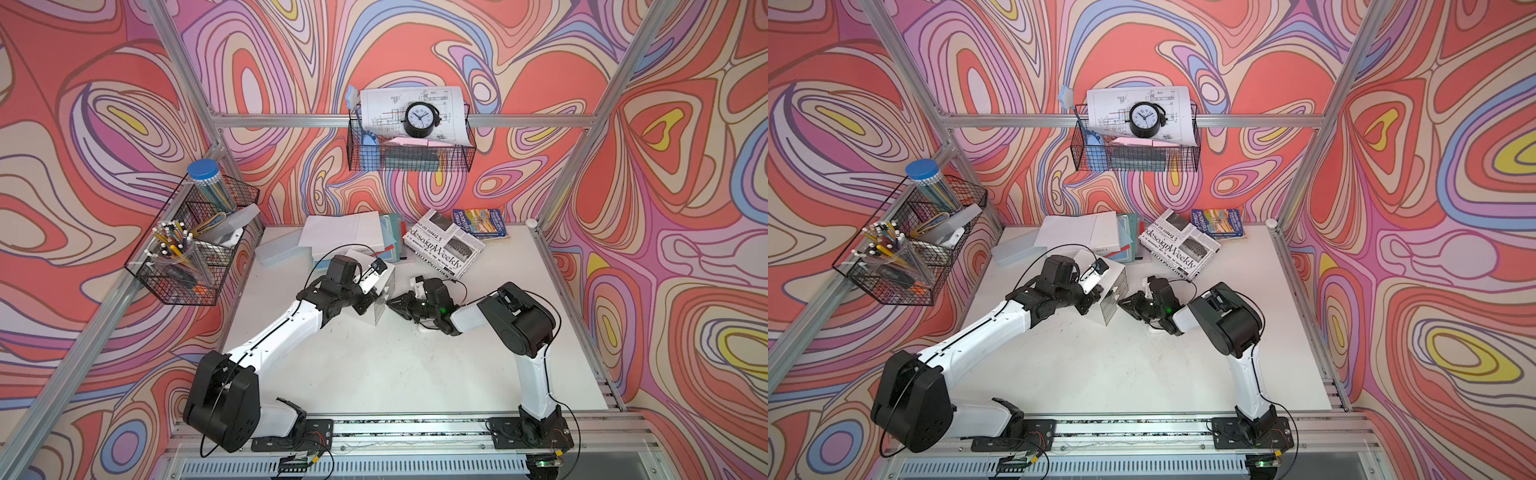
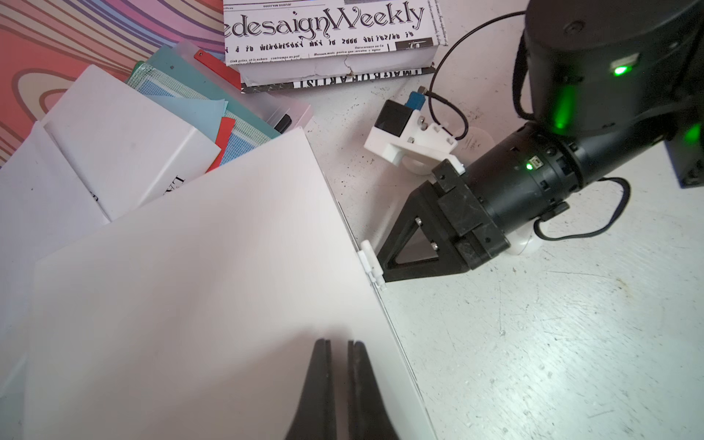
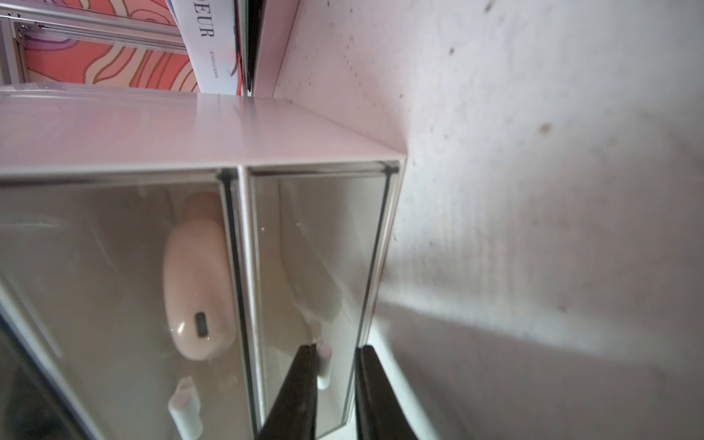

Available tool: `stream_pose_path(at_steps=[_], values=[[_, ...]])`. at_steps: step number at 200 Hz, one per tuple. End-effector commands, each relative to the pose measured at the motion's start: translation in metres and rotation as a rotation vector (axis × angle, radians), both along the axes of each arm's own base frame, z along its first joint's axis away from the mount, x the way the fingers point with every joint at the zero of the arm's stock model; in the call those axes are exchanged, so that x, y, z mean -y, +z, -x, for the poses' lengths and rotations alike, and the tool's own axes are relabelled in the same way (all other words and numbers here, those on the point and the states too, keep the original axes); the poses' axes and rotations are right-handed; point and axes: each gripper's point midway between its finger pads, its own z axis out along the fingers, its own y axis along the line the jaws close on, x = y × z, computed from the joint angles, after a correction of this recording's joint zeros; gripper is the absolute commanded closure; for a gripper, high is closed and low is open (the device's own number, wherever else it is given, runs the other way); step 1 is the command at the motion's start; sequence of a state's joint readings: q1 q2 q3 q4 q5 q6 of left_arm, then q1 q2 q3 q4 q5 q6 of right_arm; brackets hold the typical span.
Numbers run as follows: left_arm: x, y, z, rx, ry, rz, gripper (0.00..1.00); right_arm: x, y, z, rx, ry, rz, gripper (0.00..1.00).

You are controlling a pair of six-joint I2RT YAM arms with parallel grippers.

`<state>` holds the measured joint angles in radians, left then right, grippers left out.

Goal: Put the bluetooth earphones in the drawer according to color
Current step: Open the drawer in the storage box.

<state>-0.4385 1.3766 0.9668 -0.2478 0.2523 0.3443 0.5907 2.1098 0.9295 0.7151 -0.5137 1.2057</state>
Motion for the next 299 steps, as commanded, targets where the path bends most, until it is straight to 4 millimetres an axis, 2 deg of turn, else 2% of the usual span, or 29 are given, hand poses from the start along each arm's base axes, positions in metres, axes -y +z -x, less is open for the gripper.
stream_pose_path(at_steps=[1, 126, 209, 242, 299], values=[[-0.001, -0.014, 0.007, -0.067, -0.016, -0.018, 1.0, 0.0, -0.007, 0.005, -0.01, -0.004, -0.006, 0.8], [0.002, -0.011, 0.01, -0.077, -0.035, -0.003, 1.0, -0.008, -0.004, -0.002, 0.009, 0.004, -0.043, 0.81], [0.005, -0.012, 0.013, -0.095, -0.052, 0.002, 1.0, -0.01, -0.005, -0.006, 0.005, -0.007, -0.053, 1.0], [0.004, -0.013, 0.013, -0.096, -0.05, 0.0, 1.0, -0.006, -0.009, -0.003, -0.007, -0.016, -0.047, 1.0], [0.004, -0.013, 0.013, -0.103, -0.051, 0.0, 1.0, 0.006, -0.003, 0.005, -0.006, -0.027, -0.018, 1.0]])
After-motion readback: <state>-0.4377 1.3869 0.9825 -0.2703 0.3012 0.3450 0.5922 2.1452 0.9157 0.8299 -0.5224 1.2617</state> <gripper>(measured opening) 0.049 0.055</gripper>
